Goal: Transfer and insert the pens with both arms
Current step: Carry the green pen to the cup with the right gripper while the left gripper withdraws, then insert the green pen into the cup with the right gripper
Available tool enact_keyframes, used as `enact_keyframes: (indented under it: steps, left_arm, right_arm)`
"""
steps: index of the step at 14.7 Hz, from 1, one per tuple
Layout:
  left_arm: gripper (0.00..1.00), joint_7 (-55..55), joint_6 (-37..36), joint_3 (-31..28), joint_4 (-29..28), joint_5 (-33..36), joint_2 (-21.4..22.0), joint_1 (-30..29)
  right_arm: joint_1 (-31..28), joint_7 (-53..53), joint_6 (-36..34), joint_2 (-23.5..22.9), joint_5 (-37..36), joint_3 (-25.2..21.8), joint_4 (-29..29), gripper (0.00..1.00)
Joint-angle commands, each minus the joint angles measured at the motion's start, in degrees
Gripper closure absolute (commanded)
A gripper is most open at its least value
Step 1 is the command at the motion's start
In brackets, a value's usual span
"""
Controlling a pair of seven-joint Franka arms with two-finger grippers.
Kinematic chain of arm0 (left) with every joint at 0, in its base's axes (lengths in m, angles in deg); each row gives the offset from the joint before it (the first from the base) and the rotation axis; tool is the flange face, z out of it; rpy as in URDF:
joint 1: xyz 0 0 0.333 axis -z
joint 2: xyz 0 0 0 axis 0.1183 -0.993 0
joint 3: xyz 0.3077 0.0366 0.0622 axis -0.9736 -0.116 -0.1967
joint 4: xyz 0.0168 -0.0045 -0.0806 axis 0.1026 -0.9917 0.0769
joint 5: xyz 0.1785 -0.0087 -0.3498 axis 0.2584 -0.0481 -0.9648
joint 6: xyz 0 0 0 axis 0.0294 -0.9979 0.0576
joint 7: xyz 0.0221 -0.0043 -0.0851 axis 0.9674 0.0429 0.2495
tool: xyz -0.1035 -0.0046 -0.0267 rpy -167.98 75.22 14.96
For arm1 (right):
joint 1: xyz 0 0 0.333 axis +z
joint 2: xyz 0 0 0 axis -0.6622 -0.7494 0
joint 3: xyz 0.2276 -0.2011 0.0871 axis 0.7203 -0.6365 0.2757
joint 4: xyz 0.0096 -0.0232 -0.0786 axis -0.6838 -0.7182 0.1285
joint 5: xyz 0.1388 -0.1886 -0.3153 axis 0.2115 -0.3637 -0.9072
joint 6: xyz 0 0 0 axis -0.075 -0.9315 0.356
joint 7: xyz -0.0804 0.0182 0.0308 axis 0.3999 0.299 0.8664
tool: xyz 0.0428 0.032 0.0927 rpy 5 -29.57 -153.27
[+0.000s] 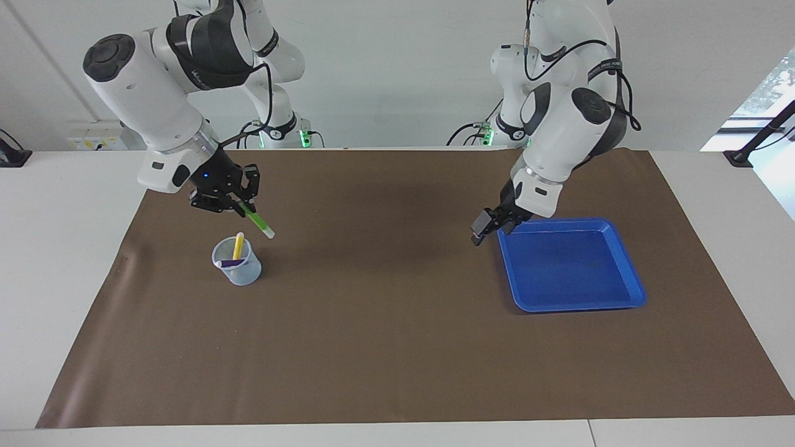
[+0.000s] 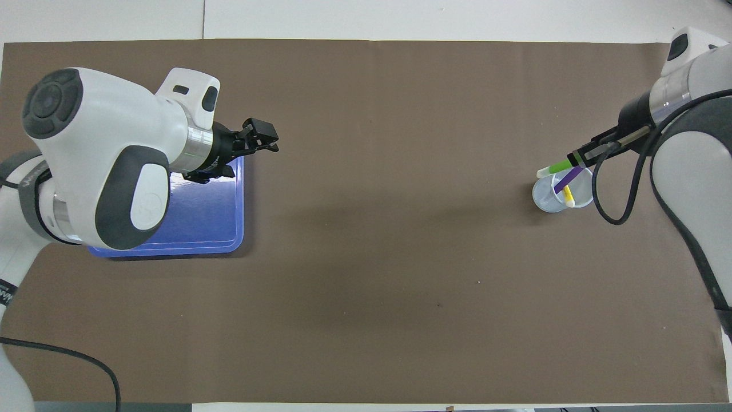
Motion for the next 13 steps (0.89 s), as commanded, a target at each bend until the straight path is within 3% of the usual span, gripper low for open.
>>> enact_keyframes:
  steps: [1,6,10,13]
  left_arm:
    - [0.00,-10.31,-3.24,0.47,-2.07,5.46,2.27,-4.82]
    - [0.00,-25.60,-7.80,0.47,-1.99,7.42,5.43,-12.64]
    - [0.00,-30.99,-12.20,0.47,-0.85,7.68,7.72,-16.43]
    - [0.00,-32.14,-18.78,0.38,4.59,9.70,7.55,-17.49]
  right_arm:
    - [-1.01,-8.69,4.80,0.08,-5.79,0.55,-2.68,1.00]
    - [-2.59,-10.02,16.58,5.35,-7.12,0.46,-17.26,1.00]
    - [-2.77,-9.93,17.04,6.05,-7.12,0.55,-20.00,1.00]
    - [-2.69,-9.49,18.35,7.11,-7.03,0.55,-22.55,1.00]
